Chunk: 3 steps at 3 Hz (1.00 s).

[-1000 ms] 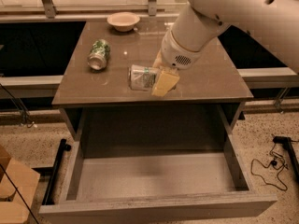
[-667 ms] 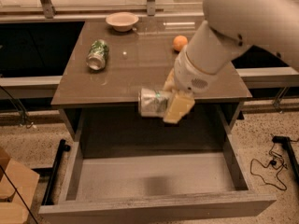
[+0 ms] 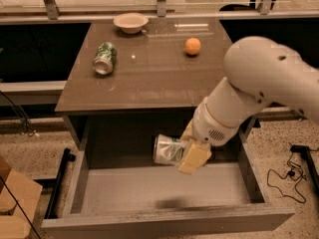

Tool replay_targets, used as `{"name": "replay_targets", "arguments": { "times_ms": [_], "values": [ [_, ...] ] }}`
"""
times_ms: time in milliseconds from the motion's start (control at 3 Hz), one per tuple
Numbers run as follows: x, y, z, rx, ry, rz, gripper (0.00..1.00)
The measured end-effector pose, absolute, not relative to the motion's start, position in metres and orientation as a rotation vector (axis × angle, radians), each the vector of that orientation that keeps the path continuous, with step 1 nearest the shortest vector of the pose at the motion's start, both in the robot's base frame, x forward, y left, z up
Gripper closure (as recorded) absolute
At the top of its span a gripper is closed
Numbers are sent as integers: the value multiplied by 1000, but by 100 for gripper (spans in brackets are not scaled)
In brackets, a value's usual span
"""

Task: Place 7up can into top drawer

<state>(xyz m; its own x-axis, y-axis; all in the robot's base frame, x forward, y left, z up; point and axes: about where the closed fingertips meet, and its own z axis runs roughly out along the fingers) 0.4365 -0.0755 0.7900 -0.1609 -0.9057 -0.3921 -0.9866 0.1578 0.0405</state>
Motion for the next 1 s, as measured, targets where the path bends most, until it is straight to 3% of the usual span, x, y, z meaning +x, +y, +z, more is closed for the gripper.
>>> {"name": "replay_targets", "arguments": {
  "times_ms": [333, 1000],
  "values": [
    [447, -69, 733, -1551, 2251, 571, 100],
    [450, -69, 712, -1584, 2314, 507, 100]
  ]
}}
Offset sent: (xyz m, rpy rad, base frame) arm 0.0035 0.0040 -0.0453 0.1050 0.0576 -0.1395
